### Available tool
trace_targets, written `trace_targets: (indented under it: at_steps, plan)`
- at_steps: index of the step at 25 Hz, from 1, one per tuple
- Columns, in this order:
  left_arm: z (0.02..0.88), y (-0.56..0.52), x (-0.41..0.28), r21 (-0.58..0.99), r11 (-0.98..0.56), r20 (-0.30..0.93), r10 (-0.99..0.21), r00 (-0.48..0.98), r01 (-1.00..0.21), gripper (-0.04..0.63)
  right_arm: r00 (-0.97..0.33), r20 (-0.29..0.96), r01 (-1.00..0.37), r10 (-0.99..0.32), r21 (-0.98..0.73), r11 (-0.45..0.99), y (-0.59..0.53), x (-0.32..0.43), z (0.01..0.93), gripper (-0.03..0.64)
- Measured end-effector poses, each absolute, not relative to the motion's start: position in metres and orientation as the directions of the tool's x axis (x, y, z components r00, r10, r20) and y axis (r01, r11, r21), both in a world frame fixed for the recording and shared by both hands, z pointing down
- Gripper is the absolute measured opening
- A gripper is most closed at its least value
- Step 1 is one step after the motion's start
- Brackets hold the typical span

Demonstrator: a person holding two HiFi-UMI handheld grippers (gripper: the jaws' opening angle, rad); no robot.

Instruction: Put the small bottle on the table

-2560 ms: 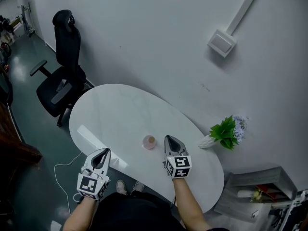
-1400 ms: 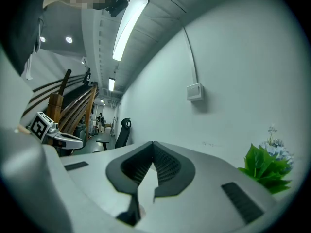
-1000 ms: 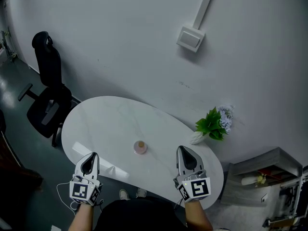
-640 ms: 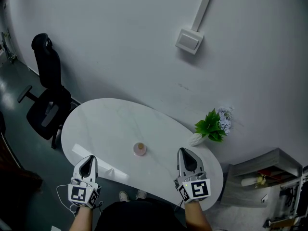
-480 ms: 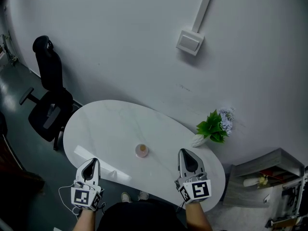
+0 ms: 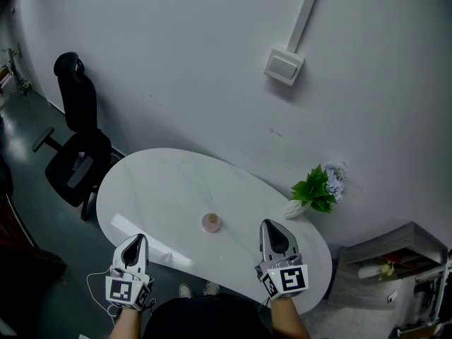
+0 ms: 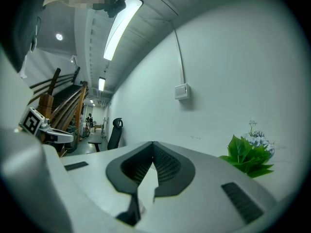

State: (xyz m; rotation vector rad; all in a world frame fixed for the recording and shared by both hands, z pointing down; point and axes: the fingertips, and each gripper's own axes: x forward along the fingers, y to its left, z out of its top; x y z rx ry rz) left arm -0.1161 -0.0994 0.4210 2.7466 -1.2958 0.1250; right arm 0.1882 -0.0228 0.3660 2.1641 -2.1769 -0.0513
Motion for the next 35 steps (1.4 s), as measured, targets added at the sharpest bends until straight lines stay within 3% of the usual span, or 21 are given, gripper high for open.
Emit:
trace_targets:
  at_steps: [35]
  plan:
    - [0.432,-0.101,-0.127,0.053,-0.623,0.1,-0.774,0.625,-0.78,0.014,-0.078,0.046,-0.994,-0.996,0.075,0.081,-0.045,0.168,0.374,0.006]
